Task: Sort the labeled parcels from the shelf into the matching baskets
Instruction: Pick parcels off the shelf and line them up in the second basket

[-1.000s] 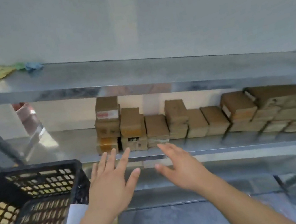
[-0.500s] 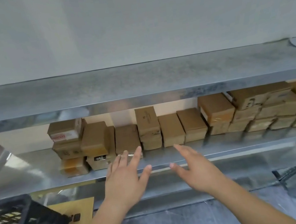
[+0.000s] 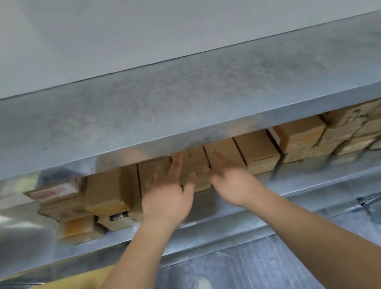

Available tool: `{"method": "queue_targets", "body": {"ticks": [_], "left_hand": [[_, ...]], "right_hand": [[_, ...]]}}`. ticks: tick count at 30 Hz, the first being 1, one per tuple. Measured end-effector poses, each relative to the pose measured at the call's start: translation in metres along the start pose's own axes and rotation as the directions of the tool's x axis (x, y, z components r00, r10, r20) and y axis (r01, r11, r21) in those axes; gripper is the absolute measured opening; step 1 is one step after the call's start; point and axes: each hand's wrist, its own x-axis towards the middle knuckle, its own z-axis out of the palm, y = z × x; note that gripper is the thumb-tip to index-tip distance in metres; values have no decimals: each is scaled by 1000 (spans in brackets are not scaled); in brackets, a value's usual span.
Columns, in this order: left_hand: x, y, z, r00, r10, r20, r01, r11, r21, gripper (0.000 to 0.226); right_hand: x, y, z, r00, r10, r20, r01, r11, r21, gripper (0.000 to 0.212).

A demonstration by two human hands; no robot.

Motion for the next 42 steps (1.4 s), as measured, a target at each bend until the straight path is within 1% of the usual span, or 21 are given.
{"method": "queue_targets", "body": {"ticks": [2, 3, 6, 7, 9, 11, 13, 14, 16, 17, 18, 21, 23, 25, 28, 32, 35, 37, 38, 40, 42], "left_hand": [[23, 1, 1, 999, 34, -21, -34, 999, -12, 56], [33, 1, 3, 999, 38, -30, -38, 999, 2, 51], [56, 6, 8, 997, 43, -60, -42, 999, 23, 42], [60, 7, 10, 996, 57, -61, -57, 998, 0, 39], [65, 10, 13, 998, 64, -28, -65, 997, -50, 27], [64, 12, 12, 1000, 24, 5, -24, 996, -87, 22], [58, 14, 10, 1000, -9, 5, 9, 997, -78, 23], [53, 16, 6, 1000, 5, -12, -6, 999, -52, 24], [39, 18, 0, 988, 125, -88, -123, 992, 31, 32], [32, 19, -1, 980, 157, -123, -151, 987, 59, 35], [22, 22, -3, 978, 135, -159, -130, 990, 46, 37], [-12, 38, -4, 982, -31, -188, 26, 999, -29, 50], [-39, 51, 0, 977, -86, -197, 87, 996, -3, 56], [-65, 66, 2, 967, -126, -220, 139, 989, 46, 58], [-104, 87, 6, 944, -173, -280, 215, 968, 126, 64], [-151, 103, -1, 897, -179, -404, 261, 952, 157, 68], [-183, 106, -11, 889, -170, -425, 280, 936, 212, 58], [-205, 103, -18, 876, -209, -435, 328, 919, 219, 48], [-216, 100, -21, 864, -240, -442, 362, 907, 214, 47], [-239, 94, -27, 837, -280, -471, 409, 891, 198, 46], [-263, 88, -30, 816, -277, -508, 419, 888, 189, 43]], "right_hand": [[24, 0, 6, 999, 43, -25, -43, 999, -20, 78], [35, 3, 10, 998, 52, -24, -53, 998, -43, 73], [49, 0, 12, 992, 65, -112, -69, 997, -37, 36], [51, -1, 13, 990, 60, -131, -68, 996, -52, 32], [54, -5, 14, 990, 97, -103, -100, 995, -28, 37], [52, -6, 15, 990, 125, -70, -119, 989, 85, 43], [46, -5, 17, 988, 140, -67, -122, 967, 223, 40], [41, -4, 19, 984, 155, -85, -120, 938, 326, 36], [30, -1, 23, 972, 147, -181, -27, 841, 540, 29], [26, 2, 25, 962, 135, -237, 46, 778, 627, 28], [21, 5, 25, 960, 127, -250, 81, 728, 681, 27], [5, 14, 27, 984, 123, -133, 18, 664, 748, 19], [-10, 25, 31, 995, 89, -47, -14, 583, 812, 19], [-28, 33, 31, 999, 34, 37, -49, 501, 864, 28], [-56, 46, 30, 988, -31, 152, -126, 415, 901, 41], [-90, 47, 31, 951, -129, 281, -242, 253, 937, 53], [-119, 33, 39, 917, -205, 341, -301, 204, 931, 46], [-136, 20, 47, 880, -285, 379, -337, 186, 923, 39], [-144, 15, 51, 861, -320, 396, -358, 171, 918, 37], [-160, 3, 61, 835, -339, 435, -405, 158, 901, 39], [-176, -8, 73, 814, -340, 471, -440, 168, 882, 48]]}}
